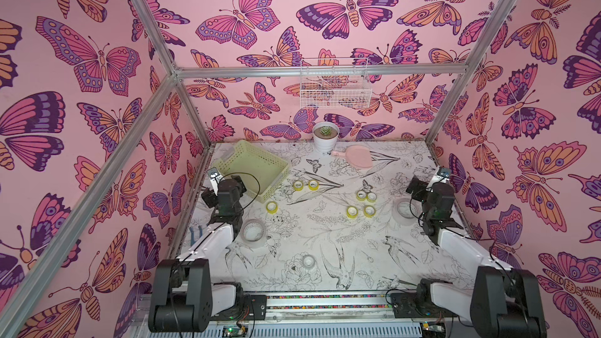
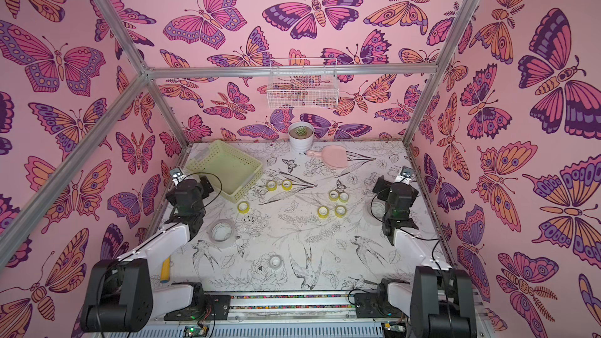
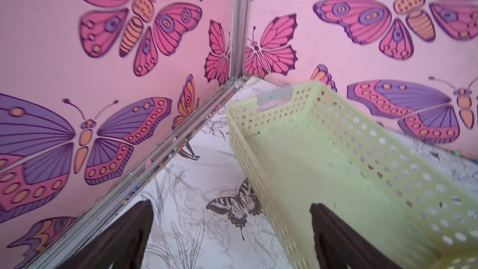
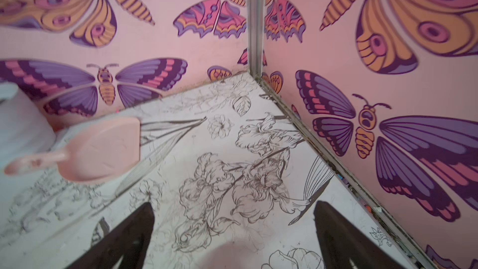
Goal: Put the transparent tape into the storage box
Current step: Move the storage box to the center of the board.
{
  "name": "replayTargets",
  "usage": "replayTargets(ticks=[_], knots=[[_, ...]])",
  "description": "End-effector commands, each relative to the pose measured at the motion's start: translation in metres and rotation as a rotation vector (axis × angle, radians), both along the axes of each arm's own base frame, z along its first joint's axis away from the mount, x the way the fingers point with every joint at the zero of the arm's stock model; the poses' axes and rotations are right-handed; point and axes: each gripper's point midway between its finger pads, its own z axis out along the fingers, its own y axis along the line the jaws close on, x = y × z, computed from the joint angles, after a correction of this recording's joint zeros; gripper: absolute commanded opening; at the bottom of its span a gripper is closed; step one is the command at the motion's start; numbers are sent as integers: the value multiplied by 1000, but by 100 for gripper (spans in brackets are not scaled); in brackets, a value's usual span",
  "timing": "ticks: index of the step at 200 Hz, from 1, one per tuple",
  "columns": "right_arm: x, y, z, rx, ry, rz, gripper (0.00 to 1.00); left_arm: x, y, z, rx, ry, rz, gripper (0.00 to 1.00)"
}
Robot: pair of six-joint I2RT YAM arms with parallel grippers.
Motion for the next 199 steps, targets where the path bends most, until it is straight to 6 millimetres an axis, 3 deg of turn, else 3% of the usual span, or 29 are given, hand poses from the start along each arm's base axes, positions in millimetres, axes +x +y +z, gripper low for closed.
replayTargets(ticks=[1, 19, 47, 77, 105, 147, 176, 199], knots=[[-28, -23, -7, 203, 62, -221, 99, -33, 13, 3, -118, 114, 134, 100], [-28, -15, 11, 262, 51, -191, 99, -42, 16, 15, -288, 78, 142, 100], [-24, 3, 28, 333, 67, -99, 99, -41, -7, 32, -369, 88, 15, 100], [-19, 27, 36, 399, 78, 24, 99, -41, -34, 22, -462, 164, -99, 100], [-21, 49, 30, 432, 163, 106, 99, -47, -63, -1, -506, 318, -181, 100], [-32, 85, 1, 406, 354, 194, 99, -57, -94, -21, -506, 468, -259, 100], [-37, 103, -15, 464, 450, 223, 99, -56, -107, -28, -529, 498, -305, 100], [-40, 116, -15, 449, 483, 275, 99, -53, -107, -38, -534, 533, -300, 100]])
